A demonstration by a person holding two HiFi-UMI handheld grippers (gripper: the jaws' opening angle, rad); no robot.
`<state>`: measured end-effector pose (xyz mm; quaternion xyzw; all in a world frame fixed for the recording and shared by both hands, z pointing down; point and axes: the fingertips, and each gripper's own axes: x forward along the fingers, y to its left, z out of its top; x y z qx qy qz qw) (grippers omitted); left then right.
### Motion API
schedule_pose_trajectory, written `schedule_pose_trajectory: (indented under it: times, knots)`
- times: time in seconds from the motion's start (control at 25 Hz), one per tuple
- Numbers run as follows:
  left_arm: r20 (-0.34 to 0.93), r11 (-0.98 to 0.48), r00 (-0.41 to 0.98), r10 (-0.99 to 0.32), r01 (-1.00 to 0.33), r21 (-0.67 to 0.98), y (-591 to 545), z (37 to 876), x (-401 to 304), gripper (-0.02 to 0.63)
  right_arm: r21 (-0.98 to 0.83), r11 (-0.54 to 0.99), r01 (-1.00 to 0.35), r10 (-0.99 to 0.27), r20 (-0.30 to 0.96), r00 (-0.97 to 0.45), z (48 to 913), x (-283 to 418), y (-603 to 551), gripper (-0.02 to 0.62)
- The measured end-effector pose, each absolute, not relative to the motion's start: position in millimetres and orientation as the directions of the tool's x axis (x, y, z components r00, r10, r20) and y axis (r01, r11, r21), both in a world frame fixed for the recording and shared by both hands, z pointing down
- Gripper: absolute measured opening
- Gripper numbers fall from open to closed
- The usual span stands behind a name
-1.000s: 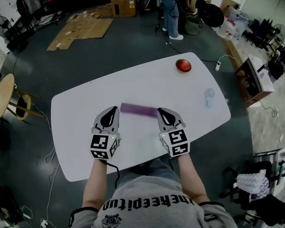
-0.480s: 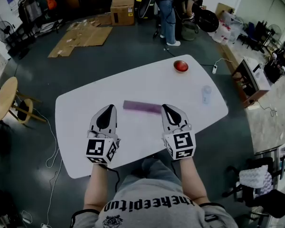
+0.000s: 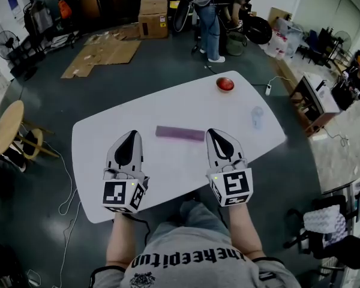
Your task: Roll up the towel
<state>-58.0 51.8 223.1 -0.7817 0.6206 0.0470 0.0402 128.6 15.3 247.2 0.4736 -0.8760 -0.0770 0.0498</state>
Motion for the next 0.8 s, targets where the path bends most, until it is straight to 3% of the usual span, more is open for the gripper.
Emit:
schedule_pose_trajectory:
  times: [0.8]
  knots:
    - [-0.234,-0.232,0.229,-0.945,-0.973,-0.015,94.2,170.7,-47.0,0.006,0.167,0.422,-0.891,-0.875,-0.181,-0.449,181.5,168.4,62.8,0.003]
